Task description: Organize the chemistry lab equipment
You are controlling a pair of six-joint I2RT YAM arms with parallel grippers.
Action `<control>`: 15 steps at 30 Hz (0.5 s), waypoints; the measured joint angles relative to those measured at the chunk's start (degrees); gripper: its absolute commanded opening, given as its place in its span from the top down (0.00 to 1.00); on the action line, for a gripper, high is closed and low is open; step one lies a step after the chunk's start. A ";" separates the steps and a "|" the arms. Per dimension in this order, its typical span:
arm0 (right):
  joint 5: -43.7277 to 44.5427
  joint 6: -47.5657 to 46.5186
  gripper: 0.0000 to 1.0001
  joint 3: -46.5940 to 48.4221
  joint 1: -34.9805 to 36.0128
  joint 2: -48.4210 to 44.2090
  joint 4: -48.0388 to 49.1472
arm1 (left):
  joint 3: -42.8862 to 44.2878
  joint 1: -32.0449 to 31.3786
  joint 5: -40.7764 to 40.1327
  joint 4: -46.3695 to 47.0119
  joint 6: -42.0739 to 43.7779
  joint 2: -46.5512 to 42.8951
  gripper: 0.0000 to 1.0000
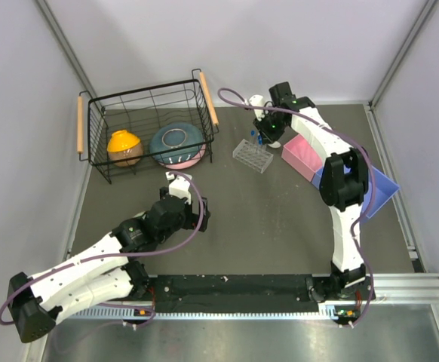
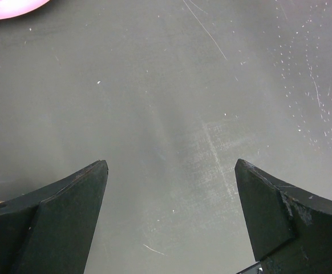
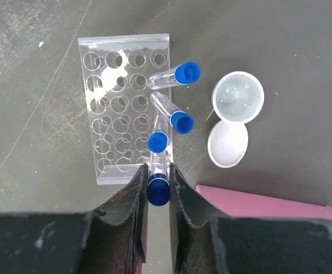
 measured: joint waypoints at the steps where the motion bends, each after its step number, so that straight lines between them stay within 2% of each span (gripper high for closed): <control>1: 0.13 0.02 0.88 0.02 0.00 0.31 0.04 | 0.00 0.00 0.00 -0.09 0.00 0.00 0.01; 10: 1.25 0.04 0.87 0.02 0.00 1.99 0.28 | 0.00 0.26 0.00 -0.11 0.00 0.00 0.01; 15: 1.25 0.04 0.83 0.02 0.00 2.36 0.35 | 0.00 0.26 0.02 -0.13 0.00 0.00 0.01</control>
